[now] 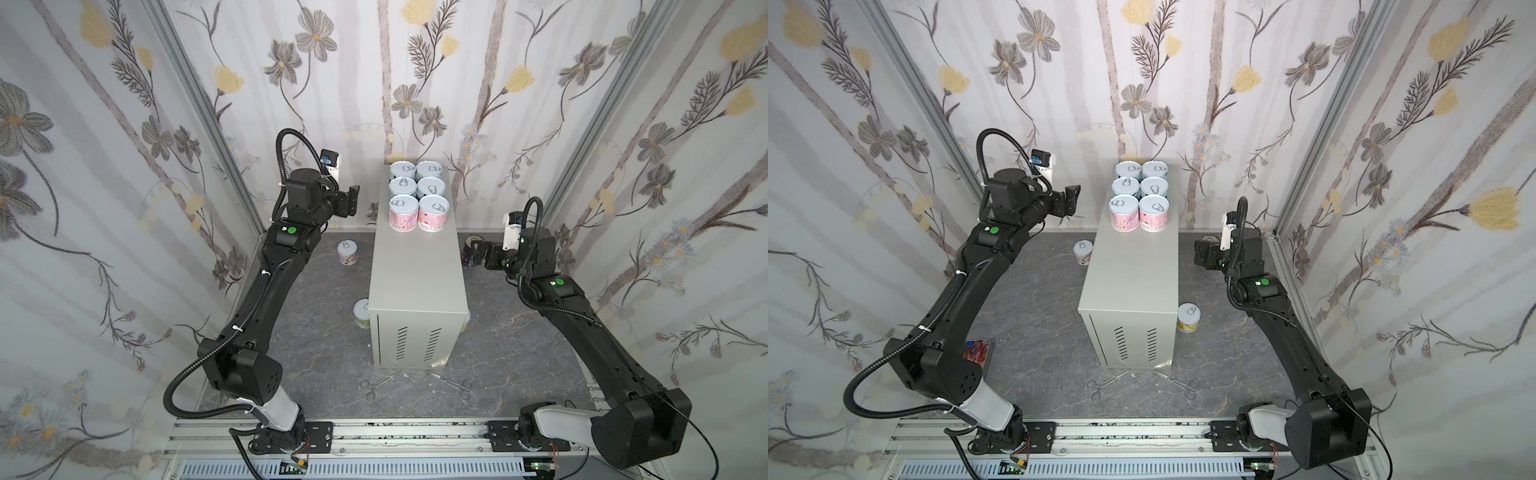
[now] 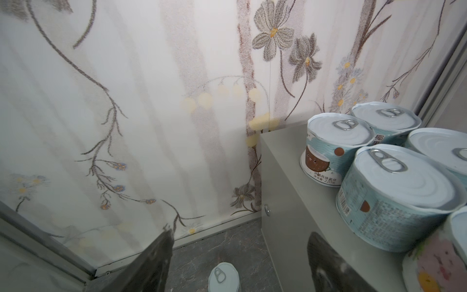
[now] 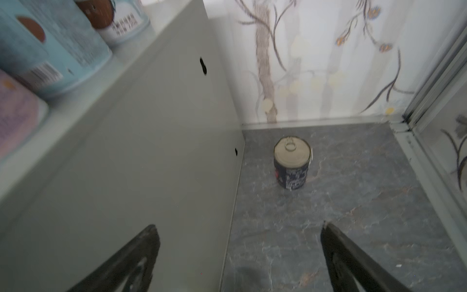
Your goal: Place and organize the canned foods onto the counter
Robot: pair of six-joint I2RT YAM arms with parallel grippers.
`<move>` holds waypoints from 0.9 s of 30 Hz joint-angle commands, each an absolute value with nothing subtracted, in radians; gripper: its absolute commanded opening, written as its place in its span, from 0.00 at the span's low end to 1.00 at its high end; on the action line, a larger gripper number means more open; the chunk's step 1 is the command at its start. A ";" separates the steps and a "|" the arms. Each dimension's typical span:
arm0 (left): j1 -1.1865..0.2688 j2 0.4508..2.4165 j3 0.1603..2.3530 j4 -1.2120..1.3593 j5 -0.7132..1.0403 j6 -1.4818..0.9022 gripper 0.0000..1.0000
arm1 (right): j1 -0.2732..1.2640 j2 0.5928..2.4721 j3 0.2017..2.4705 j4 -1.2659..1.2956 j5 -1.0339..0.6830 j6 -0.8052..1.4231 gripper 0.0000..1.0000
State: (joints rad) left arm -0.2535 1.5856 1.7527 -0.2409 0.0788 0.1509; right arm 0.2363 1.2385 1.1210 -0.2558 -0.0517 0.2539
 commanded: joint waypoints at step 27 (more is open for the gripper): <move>-0.213 1.358 1.352 -0.256 0.184 0.057 0.94 | 0.370 1.434 0.850 -0.319 -0.123 0.412 1.00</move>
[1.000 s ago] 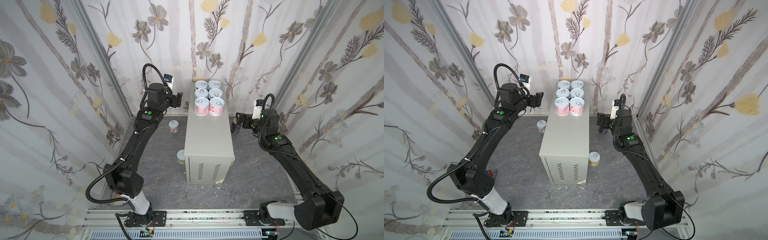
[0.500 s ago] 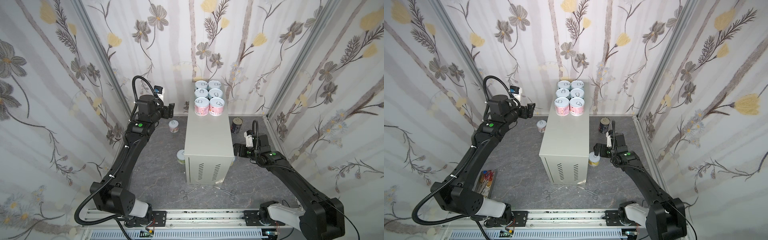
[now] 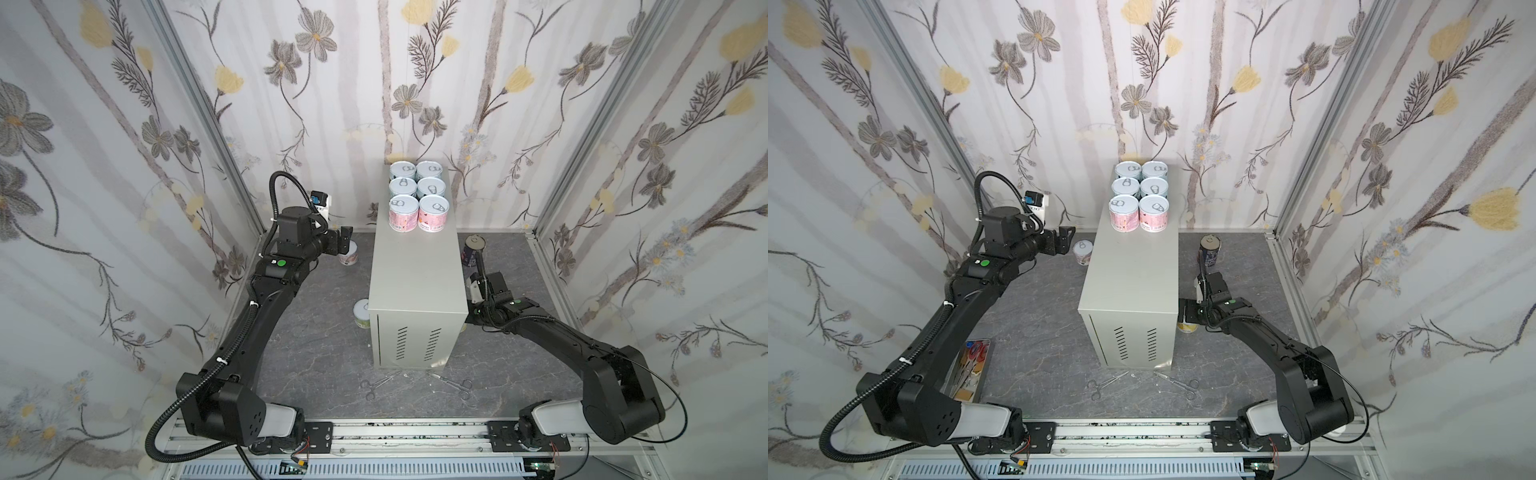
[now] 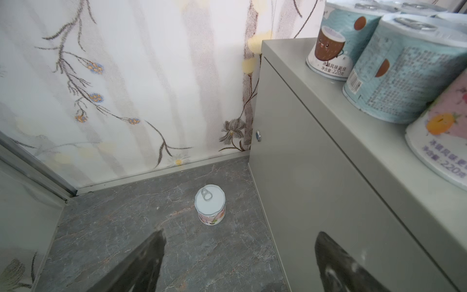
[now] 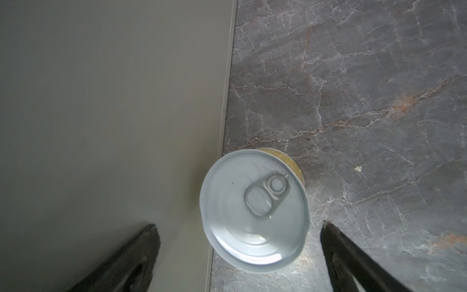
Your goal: Place and organize the canned foods onto the counter
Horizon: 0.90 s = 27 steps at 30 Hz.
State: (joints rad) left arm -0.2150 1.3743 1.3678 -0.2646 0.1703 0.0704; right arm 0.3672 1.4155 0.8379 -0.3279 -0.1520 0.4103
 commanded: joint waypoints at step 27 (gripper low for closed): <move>-0.200 1.282 1.146 -0.252 0.228 -0.004 0.96 | 0.393 1.618 0.861 -0.209 -0.054 0.371 0.71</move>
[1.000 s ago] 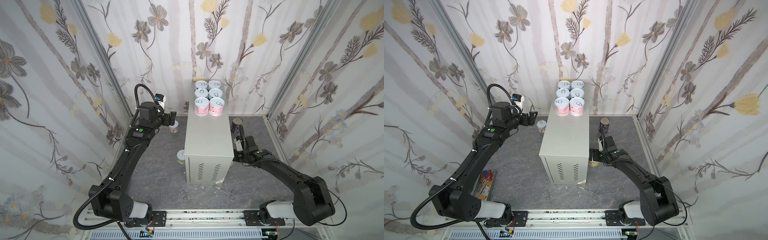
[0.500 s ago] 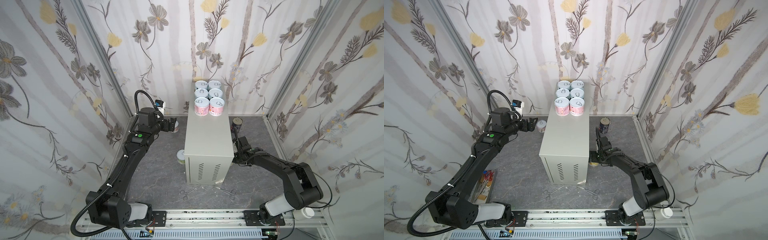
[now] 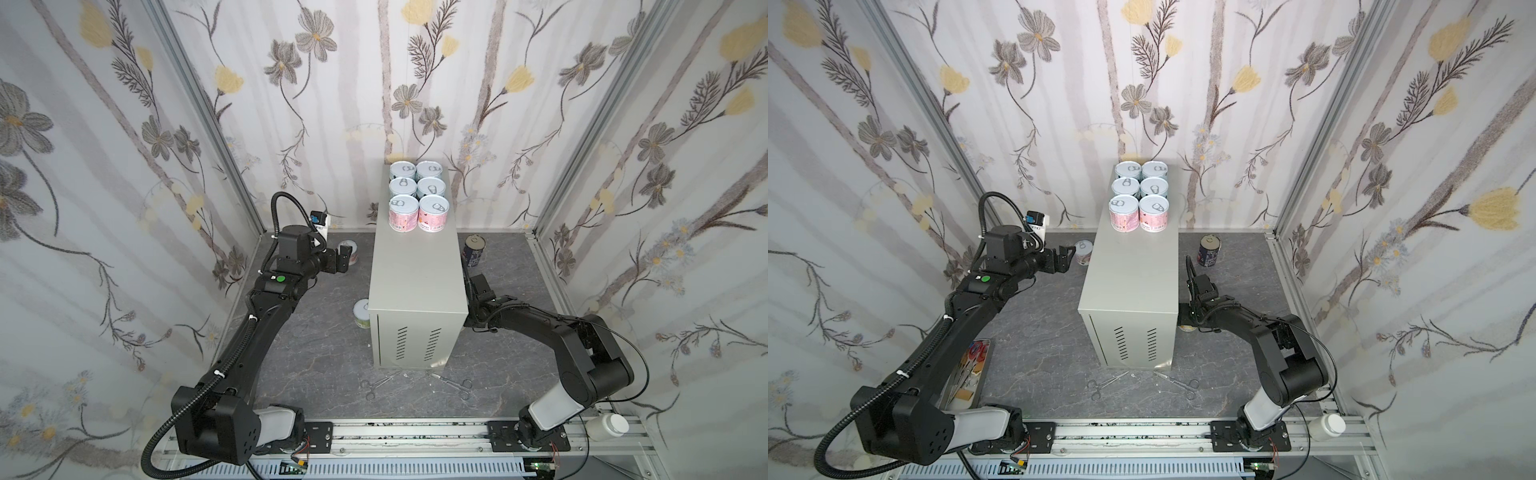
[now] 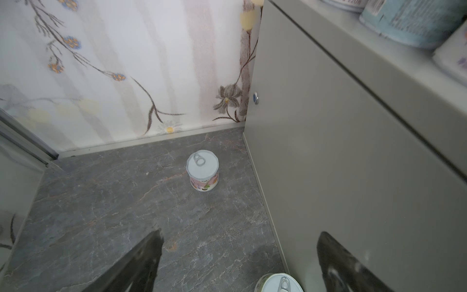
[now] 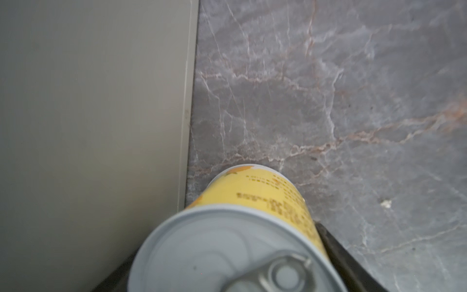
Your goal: Place and organize the canned foods onto the counter
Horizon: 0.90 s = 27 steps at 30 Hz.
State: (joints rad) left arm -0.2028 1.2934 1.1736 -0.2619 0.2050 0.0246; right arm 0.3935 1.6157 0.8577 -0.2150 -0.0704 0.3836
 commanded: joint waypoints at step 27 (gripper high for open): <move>-0.213 1.283 0.783 -0.112 0.347 -0.231 0.97 | 0.301 1.290 1.439 -0.657 -0.027 0.110 0.44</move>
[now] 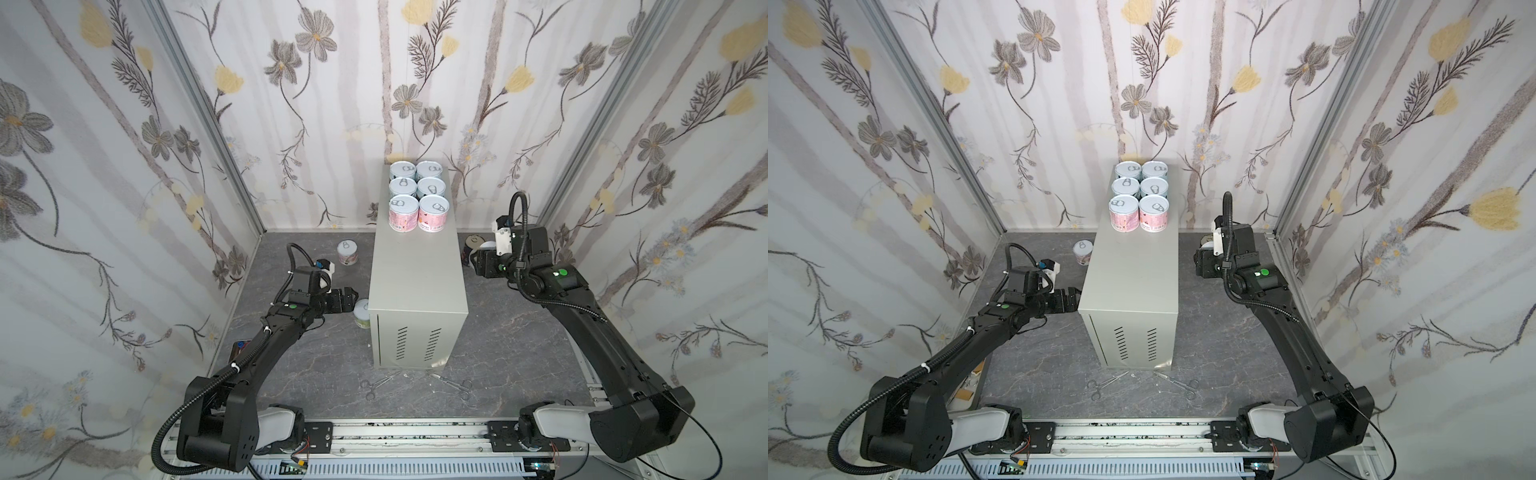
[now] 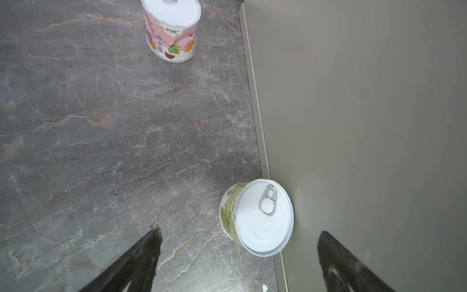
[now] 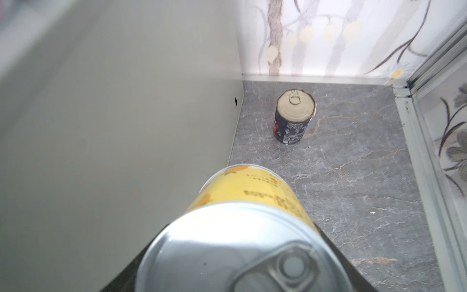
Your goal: Place and organize the canned foods onto the counter
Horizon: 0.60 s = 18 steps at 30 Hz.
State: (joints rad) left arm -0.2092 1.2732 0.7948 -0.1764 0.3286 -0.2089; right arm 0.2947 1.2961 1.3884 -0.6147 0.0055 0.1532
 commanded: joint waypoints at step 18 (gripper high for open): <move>-0.280 1.416 0.738 0.011 0.402 -0.289 0.96 | 0.526 1.523 2.096 -1.089 -0.015 0.061 0.43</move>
